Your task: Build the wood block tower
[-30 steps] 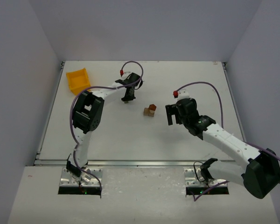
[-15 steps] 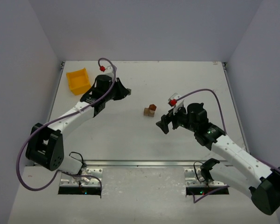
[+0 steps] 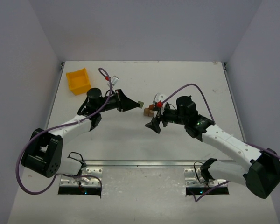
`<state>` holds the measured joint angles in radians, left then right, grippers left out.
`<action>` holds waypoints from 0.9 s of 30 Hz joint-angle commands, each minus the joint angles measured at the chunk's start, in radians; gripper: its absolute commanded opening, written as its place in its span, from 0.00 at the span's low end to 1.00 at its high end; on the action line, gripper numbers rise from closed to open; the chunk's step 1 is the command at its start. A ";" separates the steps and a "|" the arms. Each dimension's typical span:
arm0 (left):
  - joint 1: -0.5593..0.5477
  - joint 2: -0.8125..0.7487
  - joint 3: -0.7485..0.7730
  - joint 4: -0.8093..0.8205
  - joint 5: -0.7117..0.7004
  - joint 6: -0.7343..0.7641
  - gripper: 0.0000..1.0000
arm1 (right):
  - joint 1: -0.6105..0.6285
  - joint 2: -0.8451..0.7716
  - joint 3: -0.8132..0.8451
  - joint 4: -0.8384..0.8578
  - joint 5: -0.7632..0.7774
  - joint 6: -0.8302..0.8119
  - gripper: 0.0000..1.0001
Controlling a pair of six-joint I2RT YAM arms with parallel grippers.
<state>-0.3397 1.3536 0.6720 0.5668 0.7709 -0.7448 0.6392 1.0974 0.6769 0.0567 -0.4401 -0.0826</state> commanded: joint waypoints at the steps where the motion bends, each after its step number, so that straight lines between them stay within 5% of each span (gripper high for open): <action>1: 0.007 -0.029 -0.012 0.213 0.120 -0.092 0.00 | 0.012 0.068 0.092 0.080 -0.003 -0.091 0.87; 9: 0.007 -0.042 -0.012 0.156 0.064 -0.102 0.00 | 0.037 0.153 0.190 0.094 0.057 -0.172 0.77; 12: 0.007 -0.050 0.002 0.101 0.035 -0.084 0.00 | 0.042 0.175 0.221 0.100 0.069 -0.188 0.66; 20: 0.008 -0.056 0.019 0.038 -0.001 -0.072 0.00 | 0.045 0.211 0.279 0.072 0.072 -0.212 0.63; 27: 0.008 -0.056 0.019 0.027 -0.017 -0.072 0.00 | 0.044 0.240 0.317 0.040 0.066 -0.215 0.38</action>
<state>-0.3393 1.3277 0.6659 0.5803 0.7635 -0.8342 0.6776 1.3260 0.9361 0.0854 -0.3747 -0.2799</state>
